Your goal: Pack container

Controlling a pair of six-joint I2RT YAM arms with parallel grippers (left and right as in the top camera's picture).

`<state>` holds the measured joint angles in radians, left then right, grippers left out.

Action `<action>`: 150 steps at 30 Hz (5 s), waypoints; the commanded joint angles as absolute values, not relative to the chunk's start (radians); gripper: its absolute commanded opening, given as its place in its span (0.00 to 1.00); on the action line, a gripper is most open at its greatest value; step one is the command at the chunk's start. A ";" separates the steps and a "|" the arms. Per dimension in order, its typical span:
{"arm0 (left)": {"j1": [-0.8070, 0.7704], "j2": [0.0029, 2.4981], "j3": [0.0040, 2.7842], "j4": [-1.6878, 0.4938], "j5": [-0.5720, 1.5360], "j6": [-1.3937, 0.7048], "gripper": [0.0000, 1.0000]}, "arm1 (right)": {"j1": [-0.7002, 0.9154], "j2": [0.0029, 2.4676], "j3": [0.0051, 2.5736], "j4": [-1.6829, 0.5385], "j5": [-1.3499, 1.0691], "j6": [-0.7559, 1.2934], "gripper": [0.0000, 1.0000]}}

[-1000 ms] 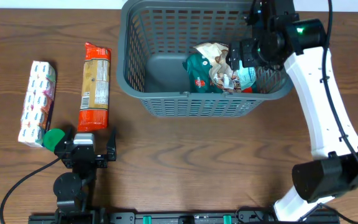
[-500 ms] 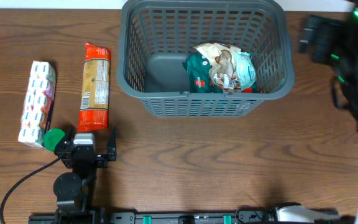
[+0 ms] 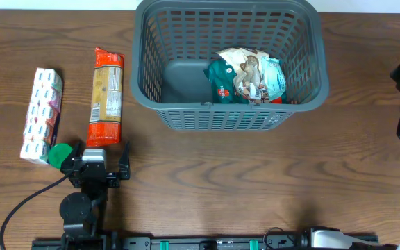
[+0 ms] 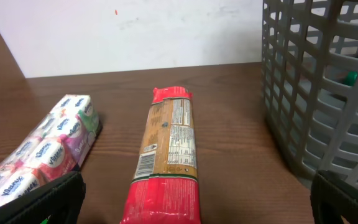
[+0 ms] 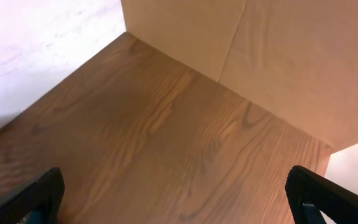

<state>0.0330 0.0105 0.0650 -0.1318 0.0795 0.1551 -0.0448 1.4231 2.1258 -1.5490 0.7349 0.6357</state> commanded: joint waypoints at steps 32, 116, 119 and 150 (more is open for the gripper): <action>0.038 0.176 0.349 -0.229 -0.001 -0.007 0.99 | -0.053 1.420 2.125 -1.553 0.646 0.683 0.99; 0.108 2.032 1.435 -0.637 0.061 0.180 0.99 | -0.053 1.420 2.125 -1.553 0.646 0.683 0.99; 0.108 2.047 1.435 -0.627 0.063 0.179 0.99 | -0.053 1.420 2.125 -1.553 0.646 0.683 0.99; 0.106 2.049 1.449 -0.657 0.062 0.170 0.06 | -0.053 1.420 2.125 -1.553 0.646 0.683 0.99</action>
<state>0.1074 2.0785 1.4605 -0.6434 0.0933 0.1795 -0.0448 1.4227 2.1250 -1.5513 0.6388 0.6704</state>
